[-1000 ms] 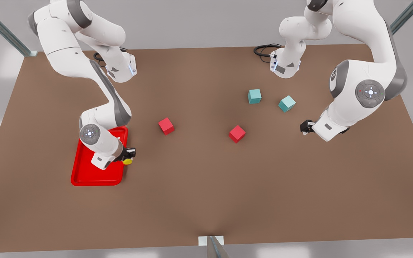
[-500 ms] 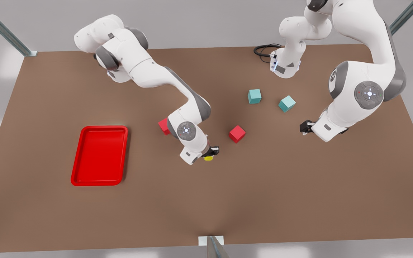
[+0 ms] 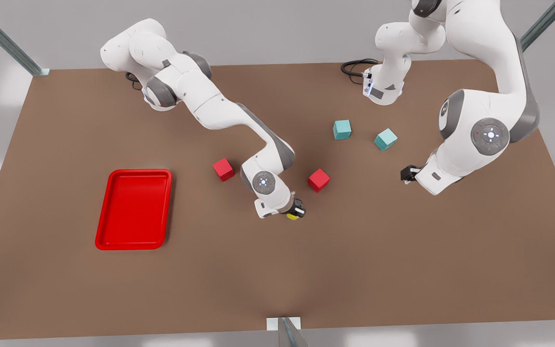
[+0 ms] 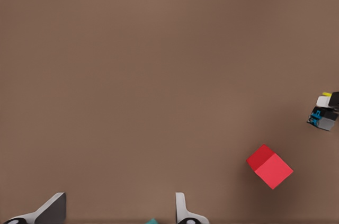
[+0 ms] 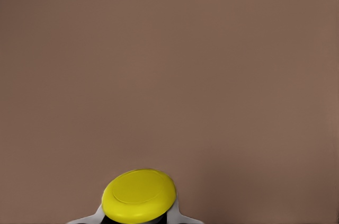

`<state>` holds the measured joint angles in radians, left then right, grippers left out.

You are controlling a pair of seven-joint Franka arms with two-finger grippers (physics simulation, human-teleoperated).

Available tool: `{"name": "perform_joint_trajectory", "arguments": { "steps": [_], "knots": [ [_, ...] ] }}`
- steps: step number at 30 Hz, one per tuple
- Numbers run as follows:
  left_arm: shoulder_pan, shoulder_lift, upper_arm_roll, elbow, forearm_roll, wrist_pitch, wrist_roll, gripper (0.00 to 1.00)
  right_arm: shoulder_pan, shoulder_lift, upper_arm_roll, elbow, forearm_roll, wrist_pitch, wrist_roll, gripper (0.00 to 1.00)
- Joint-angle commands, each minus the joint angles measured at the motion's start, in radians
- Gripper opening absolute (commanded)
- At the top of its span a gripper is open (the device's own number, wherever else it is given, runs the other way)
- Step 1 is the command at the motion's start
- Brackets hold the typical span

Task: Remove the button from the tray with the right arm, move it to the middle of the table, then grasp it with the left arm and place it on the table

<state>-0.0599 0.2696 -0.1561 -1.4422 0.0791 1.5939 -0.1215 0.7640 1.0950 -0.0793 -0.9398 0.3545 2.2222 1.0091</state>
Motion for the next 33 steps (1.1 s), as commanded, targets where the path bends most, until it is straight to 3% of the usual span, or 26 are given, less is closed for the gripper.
{"name": "perform_joint_trajectory", "arguments": {
  "steps": [1, 4, 5, 6, 9, 11, 13, 14, 15, 16, 18, 20, 27, 33],
  "knots": [
    [0.000, -0.001, 0.000, -0.001, 0.001, 0.017, -0.001, 1.00, 0.000, 0.000, -0.001, -0.001, -0.022, -0.007, 0.201, 0.44],
    [0.000, -0.001, 0.000, -0.001, 0.001, 0.021, -0.001, 1.00, 0.001, 0.002, 0.001, -0.002, -0.022, -0.019, 0.145, 0.51],
    [0.000, -0.001, 0.000, -0.001, 0.001, 0.020, -0.001, 1.00, 0.003, 0.002, 0.001, -0.002, -0.022, -0.019, 0.131, 0.71],
    [0.000, -0.001, 0.000, -0.001, 0.001, 0.021, -0.001, 1.00, 0.003, 0.002, 0.001, -0.004, -0.022, -0.019, 0.129, 1.00],
    [0.000, -0.001, 0.000, -0.001, 0.001, 0.023, -0.001, 1.00, -0.008, -0.017, 0.006, -0.010, -0.016, -0.013, 0.048, 1.00],
    [-0.001, -0.001, 0.000, -0.001, 0.001, 0.023, -0.003, 1.00, -0.005, -0.127, 0.004, -0.016, -0.121, -0.079, -0.015, 1.00],
    [-0.006, -0.001, -0.002, -0.001, 0.001, 0.031, -0.003, 1.00, -0.049, -0.305, -0.004, -0.010, -0.229, -0.498, -0.107, 1.00],
    [-0.021, 0.010, -0.002, -0.001, 0.001, 0.049, -0.001, 1.00, -0.149, -0.397, -0.001, -0.008, -0.247, -0.659, -0.266, 1.00],
    [-0.058, 0.034, -0.003, 0.000, 0.002, 0.067, -0.001, 1.00, -0.244, -0.501, 0.004, -0.054, -0.278, -0.782, -0.392, 1.00],
    [-0.104, 0.063, -0.003, 0.000, 0.002, 0.086, -0.003, 1.00, -0.348, -0.639, 0.007, -0.214, -0.311, -0.786, -0.552, 1.00],
    [-0.188, 0.138, -0.005, 0.005, -0.002, 0.178, -0.217, 1.00, -0.618, -0.713, 0.174, -0.240, -0.396, -0.783, -0.759, 1.00],
    [-0.198, 0.256, -0.129, 0.036, -0.002, 0.310, -0.457, 1.00, -0.729, -0.834, 0.283, -0.373, -0.489, -0.691, -0.839, 1.00],
    [-0.267, 0.488, -0.152, 0.121, -0.001, 0.659, -0.586, 1.00, -0.663, -0.853, 0.299, -0.324, -0.535, -0.736, -0.851, 1.00],
    [-0.279, 0.522, -0.164, 0.085, 0.002, 0.713, -0.409, 1.00, -0.637, -0.851, 0.302, -0.314, -0.545, -0.808, -0.848, 1.00]
  ]
}}
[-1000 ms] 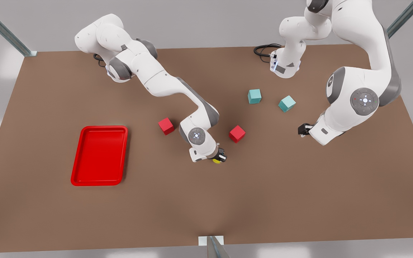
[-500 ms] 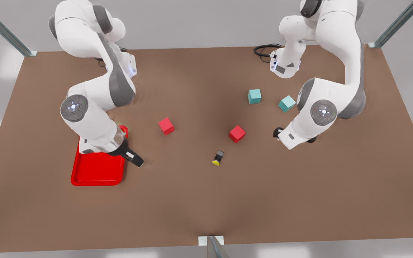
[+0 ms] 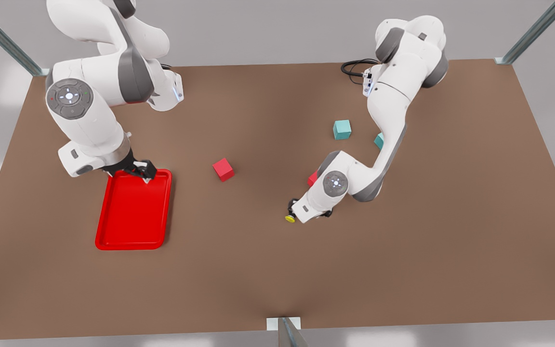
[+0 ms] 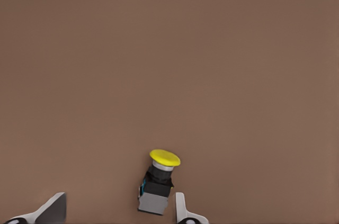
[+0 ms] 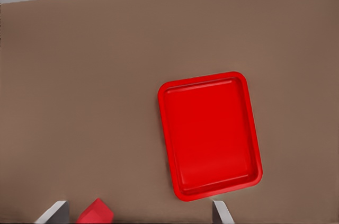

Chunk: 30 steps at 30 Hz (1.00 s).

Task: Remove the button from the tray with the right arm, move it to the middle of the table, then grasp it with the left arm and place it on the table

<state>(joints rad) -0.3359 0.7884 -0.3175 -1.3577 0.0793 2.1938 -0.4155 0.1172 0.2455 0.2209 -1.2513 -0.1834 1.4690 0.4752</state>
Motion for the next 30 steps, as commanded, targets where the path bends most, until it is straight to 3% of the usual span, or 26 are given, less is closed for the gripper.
{"name": "perform_joint_trajectory", "arguments": {
  "steps": [1, 7, 17, 30],
  "knots": [
    [-0.003, 0.009, -0.003, -0.003, 0.004, 0.113, -0.082, 1.00, 0.012, 0.001, 0.002, 0.018, 0.030, -0.056, -0.316, 1.00],
    [-0.006, 0.034, -0.003, -0.055, 0.000, 0.113, 0.119, 1.00, 0.013, -0.002, 0.002, 0.021, 0.079, -0.056, -0.317, 1.00],
    [-0.041, 0.127, -0.005, -0.035, -0.001, 0.150, 0.162, 1.00, 0.015, 0.001, 0.002, 0.021, 0.081, -0.071, -0.314, 1.00],
    [-0.043, 0.149, -0.003, -0.018, -0.004, 0.149, 0.193, 1.00, 0.016, 0.001, 0.002, 0.023, 0.087, -0.071, -0.313, 1.00]
  ]
}}
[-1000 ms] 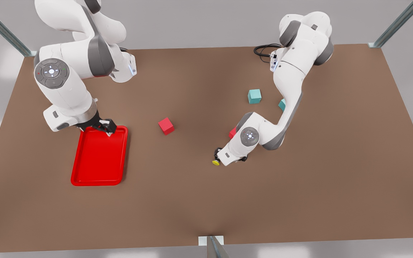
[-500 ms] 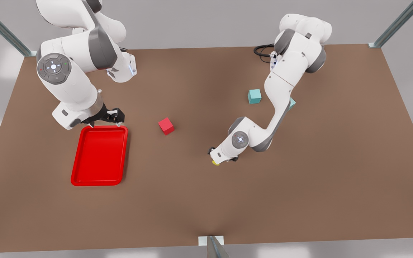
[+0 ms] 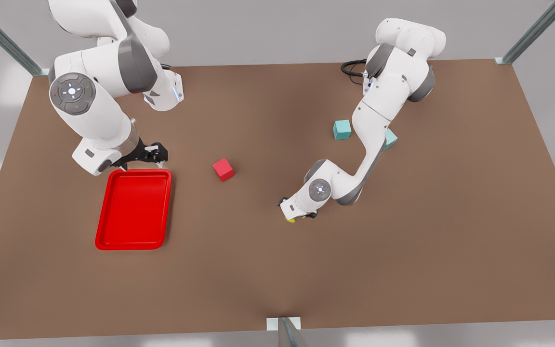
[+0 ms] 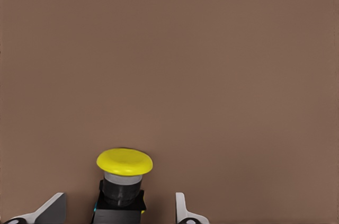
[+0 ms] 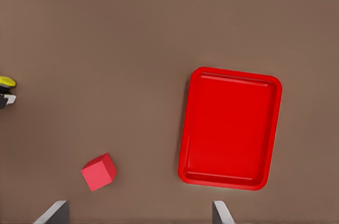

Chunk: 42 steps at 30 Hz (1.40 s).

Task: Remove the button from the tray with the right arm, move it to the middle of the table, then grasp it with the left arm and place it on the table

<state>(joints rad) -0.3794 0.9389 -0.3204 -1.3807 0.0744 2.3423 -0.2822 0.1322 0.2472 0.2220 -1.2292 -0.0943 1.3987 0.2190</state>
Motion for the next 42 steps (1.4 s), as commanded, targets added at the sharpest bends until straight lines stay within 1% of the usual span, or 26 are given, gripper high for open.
{"name": "perform_joint_trajectory", "arguments": {
  "steps": [1, 2, 4, 6, 12, 13, 14, 15, 17, 19, 22, 27, 33, 37, 39, 41, 42],
  "knots": [
    [-0.001, 0.000, 0.000, 0.008, 0.002, 0.000, 0.060, 1.00, 0.000, 0.000, 0.000, 0.000, 0.002, -0.001, -0.059, 1.00],
    [-0.001, 0.000, 0.000, 0.009, 0.002, 0.000, 0.060, 1.00, 0.001, 0.000, 0.002, 0.000, 0.002, -0.001, -0.061, 1.00],
    [0.001, -0.002, 0.000, 0.011, 0.002, 0.000, 0.060, 0.89, -0.002, 0.000, 0.000, 0.000, -0.001, -0.001, -0.061, 1.00],
    [0.001, 0.000, 0.000, 0.011, 0.001, 0.000, 0.060, 0.84, -0.002, 0.000, 0.000, 0.000, -0.001, -0.001, -0.061, 1.00],
    [0.001, 0.006, 0.001, 0.009, 0.005, 0.000, 0.061, 0.81, -0.002, 0.000, 0.000, 0.000, -0.001, -0.001, -0.058, 1.00],
    [0.001, 0.006, 0.001, 0.009, 0.005, 0.000, 0.061, 0.77, -0.002, 0.000, 0.000, 0.000, -0.004, -0.001, -0.059, 1.00],
    [0.001, 0.008, 0.001, 0.009, 0.005, 0.000, 0.061, 0.76, -0.002, 0.001, 0.000, 0.000, -0.005, 0.000, -0.056, 1.00],
    [0.001, 0.009, 0.001, 0.009, 0.005, 0.000, 0.061, 0.73, -0.008, 0.003, -0.001, 0.002, -0.010, 0.005, -0.055, 1.00],
    [0.001, 0.009, 0.003, 0.009, 0.005, 0.000, 0.061, 0.69, -0.014, 0.004, -0.010, 0.005, -0.015, 0.013, -0.058, 1.00],
    [0.001, 0.009, 0.004, 0.009, 0.005, 0.000, 0.061, 0.65, -0.019, 0.007, -0.010, 0.036, -0.068, 0.016, -0.061, 1.00],
    [0.001, 0.009, 0.004, 0.009, 0.005, -0.003, 0.061, 0.55, -0.028, 0.007, -0.020, 0.040, -0.074, 0.025, -0.059, 1.00],
    [0.001, 0.008, 0.004, 0.011, 0.005, -0.008, 0.060, 0.51, -0.029, 0.007, -0.020, 0.045, -0.074, 0.048, -0.064, 1.00],
    [-0.001, 0.000, 0.007, 0.011, 0.002, -0.014, 0.060, 0.50, -0.046, 0.007, -0.020, 0.043, -0.076, 0.045, -0.066, 1.00],
    [-0.001, -0.032, 0.035, 0.011, 0.001, -0.064, 0.057, 0.50, -0.042, 0.009, -0.018, 0.039, -0.090, 0.046, -0.061, 1.00],
    [-0.001, -0.040, 0.038, 0.011, -0.002, -0.064, 0.051, 0.48, -0.045, 0.010, -0.018, 0.037, -0.096, 0.046, -0.064, 1.00],
    [-0.003, -0.100, 0.066, 0.011, -0.002, -0.118, -0.129, 0.48, -0.029, 0.010, -0.016, 0.025, -0.094, 0.039, -0.061, 1.00],
    [-0.007, -0.134, 0.084, 0.011, 0.001, -0.132, -0.346, 0.48, -0.028, 0.010, -0.013, 0.022, -0.093, 0.023, -0.059, 1.00]
  ]
}}
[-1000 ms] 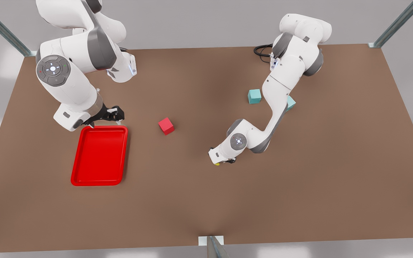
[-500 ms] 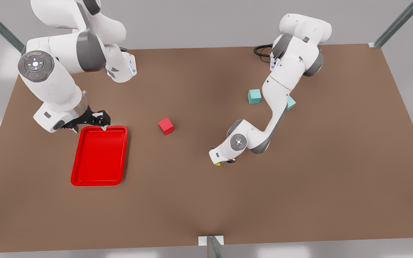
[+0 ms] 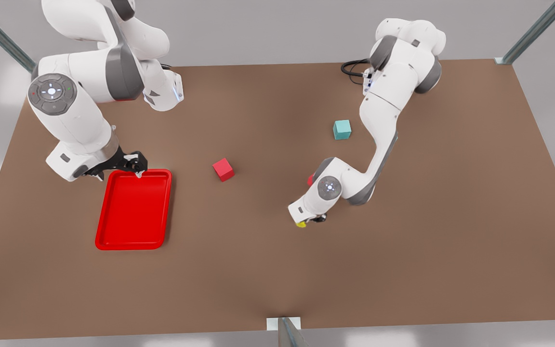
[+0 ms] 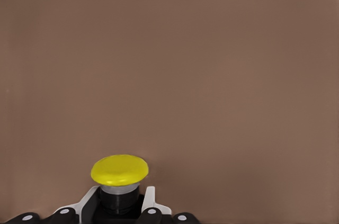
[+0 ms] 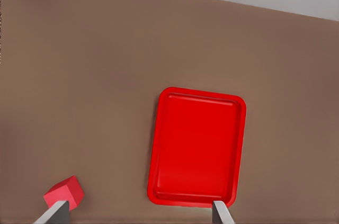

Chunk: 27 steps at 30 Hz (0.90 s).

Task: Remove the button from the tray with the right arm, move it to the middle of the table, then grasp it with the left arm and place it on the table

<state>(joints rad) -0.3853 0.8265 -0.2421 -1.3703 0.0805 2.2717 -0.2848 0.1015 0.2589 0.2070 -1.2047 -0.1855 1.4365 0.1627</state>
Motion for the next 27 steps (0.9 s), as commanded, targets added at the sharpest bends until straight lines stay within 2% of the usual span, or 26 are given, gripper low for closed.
{"name": "perform_joint_trajectory", "arguments": {
  "steps": [1, 2, 5, 6, 7, 9, 13, 17, 19, 22, 27],
  "knots": [
    [-0.009, -0.030, 0.035, 0.000, 0.008, -0.061, -0.477, 0.48, 0.003, -0.001, 0.003, -0.001, 0.001, -0.031, -0.002, 1.00],
    [-0.027, -0.033, 0.064, 0.019, 0.082, -0.072, -0.727, 0.48, 0.004, -0.001, 0.005, -0.003, 0.001, -0.033, -0.003, 1.00],
    [-0.033, -0.047, 0.064, 0.054, 0.395, -0.185, -1.495, 0.48, 0.004, -0.001, 0.005, -0.001, 0.003, -0.042, -0.003, 1.00],
    [-0.081, -0.041, 0.075, 0.114, 0.548, -0.340, -1.705, 0.48, 0.017, -0.001, 0.005, -0.001, -0.002, -0.044, -0.003, 1.00],
    [-0.098, -0.038, 0.079, 0.115, 0.648, -0.399, -1.882, 0.48, 0.017, -0.001, 0.005, -0.001, -0.002, -0.044, -0.003, 1.00],
    [-0.115, -0.036, 0.079, 0.120, 0.729, -0.500, -2.068, 0.48, 0.012, -0.001, 0.005, -0.003, -0.002, -0.045, -0.003, 1.00],
    [-0.188, 0.002, 0.087, 0.119, 0.829, -0.524, -2.499, 0.48, 0.004, -0.001, 0.003, -0.003, -0.003, -0.047, -0.005, 1.00],
    [-0.244, 0.071, 0.087, 0.120, 1.087, -0.514, -2.691, 0.48, 0.004, -0.001, 0.003, -0.003, -0.005, -0.048, -0.005, 1.00],
    [-0.270, 0.120, 0.087, 0.171, 1.124, -0.512, -2.691, 0.48, 0.003, 0.003, 0.000, -0.003, -0.011, -0.048, -0.005, 1.00],
    [-0.271, 0.148, 0.087, 0.174, 1.130, -0.422, -2.690, 0.48, 0.006, 0.008, -0.001, -0.003, -0.012, -0.048, -0.003, 1.00],
    [-0.276, 0.211, 0.086, 0.169, 1.217, -0.408, -2.697, 0.48, 0.004, 0.008, -0.001, -0.003, -0.012, -0.047, -0.005, 1.00]
  ]
}}
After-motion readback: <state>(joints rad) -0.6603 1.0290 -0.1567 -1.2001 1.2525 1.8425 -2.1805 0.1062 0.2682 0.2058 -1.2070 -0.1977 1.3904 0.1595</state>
